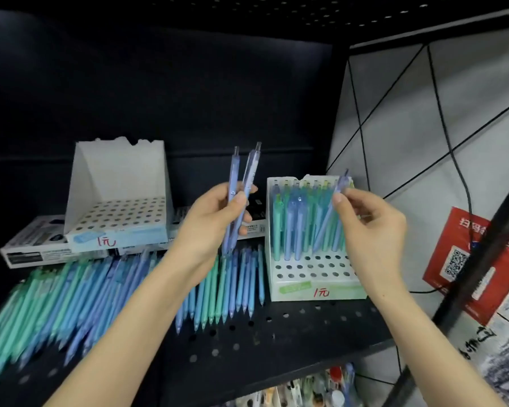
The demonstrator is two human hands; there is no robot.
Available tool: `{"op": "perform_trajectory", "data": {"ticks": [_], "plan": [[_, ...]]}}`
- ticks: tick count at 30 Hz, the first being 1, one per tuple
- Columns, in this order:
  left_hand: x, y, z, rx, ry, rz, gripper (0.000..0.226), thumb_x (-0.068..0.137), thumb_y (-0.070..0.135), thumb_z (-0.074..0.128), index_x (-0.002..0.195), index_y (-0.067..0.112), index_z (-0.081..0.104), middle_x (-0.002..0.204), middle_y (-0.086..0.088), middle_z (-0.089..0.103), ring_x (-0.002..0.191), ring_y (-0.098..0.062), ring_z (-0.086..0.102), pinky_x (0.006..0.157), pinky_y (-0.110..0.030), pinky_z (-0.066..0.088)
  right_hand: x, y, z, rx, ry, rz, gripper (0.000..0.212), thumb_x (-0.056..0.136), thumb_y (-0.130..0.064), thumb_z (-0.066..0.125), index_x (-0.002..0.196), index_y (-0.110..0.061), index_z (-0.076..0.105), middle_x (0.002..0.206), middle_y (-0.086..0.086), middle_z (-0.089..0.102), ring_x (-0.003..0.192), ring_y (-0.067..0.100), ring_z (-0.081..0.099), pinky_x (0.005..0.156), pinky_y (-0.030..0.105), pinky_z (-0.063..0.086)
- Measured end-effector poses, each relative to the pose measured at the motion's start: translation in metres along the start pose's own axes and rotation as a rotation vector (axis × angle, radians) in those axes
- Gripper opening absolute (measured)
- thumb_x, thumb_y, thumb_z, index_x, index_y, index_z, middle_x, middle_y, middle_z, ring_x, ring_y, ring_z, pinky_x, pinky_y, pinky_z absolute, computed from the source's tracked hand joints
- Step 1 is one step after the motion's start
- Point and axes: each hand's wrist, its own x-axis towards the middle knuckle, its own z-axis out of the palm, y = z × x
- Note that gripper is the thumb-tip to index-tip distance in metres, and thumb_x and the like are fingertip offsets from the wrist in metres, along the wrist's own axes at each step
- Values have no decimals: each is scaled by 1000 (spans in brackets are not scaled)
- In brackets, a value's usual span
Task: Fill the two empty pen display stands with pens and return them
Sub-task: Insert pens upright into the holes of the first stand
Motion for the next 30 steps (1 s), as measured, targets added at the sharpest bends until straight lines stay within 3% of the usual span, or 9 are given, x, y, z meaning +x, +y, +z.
{"op": "perform_trajectory", "data": {"ticks": [7,12,18,20,23,25,28,30], "plan": [[-3,-15,8,167,5,43,17,96,18,48,97,29,61,64,6,57,58,-7,53,62,-21,48,0,17,9,-99,-76,13,15,87,-25,63,100,-22,69,79,-14,65,73,4,59,67,16,45],[-9,-20,6,194,-7,27,16,94,20,51,97,32,61,61,8,58,56,-7,53,61,-21,46,-6,24,15,-264,-206,-10,15,87,-27,63,97,-17,69,77,-20,60,74,-1,57,66,12,44],[-12,-22,5,182,-19,13,14,92,22,54,101,30,63,62,10,59,60,-9,54,64,-22,48,-1,21,12,-338,-264,3,11,86,-26,65,90,-16,70,74,-14,62,70,4,57,72,33,53],[-14,-22,7,173,-31,2,15,91,21,55,102,29,64,62,9,60,60,-9,55,64,-21,49,0,18,11,-379,-282,7,14,86,-27,65,91,-15,71,76,-12,63,70,4,57,72,33,53],[-16,-21,9,157,-50,-3,16,90,18,57,99,28,65,62,7,61,59,-9,55,63,-21,51,-4,9,8,-458,-220,-16,18,85,-33,65,95,-19,70,81,-12,66,67,-1,53,63,21,46],[-18,-20,11,159,-61,15,17,89,16,59,96,29,67,64,5,61,59,-8,55,63,-20,50,-11,-3,4,-335,-126,-63,23,82,-40,64,97,-23,69,81,-13,66,69,1,56,62,17,44],[-22,-17,16,225,-128,92,16,88,10,59,91,22,69,71,-2,57,59,-5,54,61,-17,48,-20,-30,4,13,-201,54,26,78,-44,65,92,-22,70,76,-8,69,75,6,64,69,21,51],[-24,-17,18,256,-173,128,16,88,8,59,89,20,70,75,-3,55,62,-6,53,60,-17,47,-21,-37,8,63,-232,113,23,78,-40,68,87,-18,70,72,-3,70,71,9,66,65,23,54]]}}
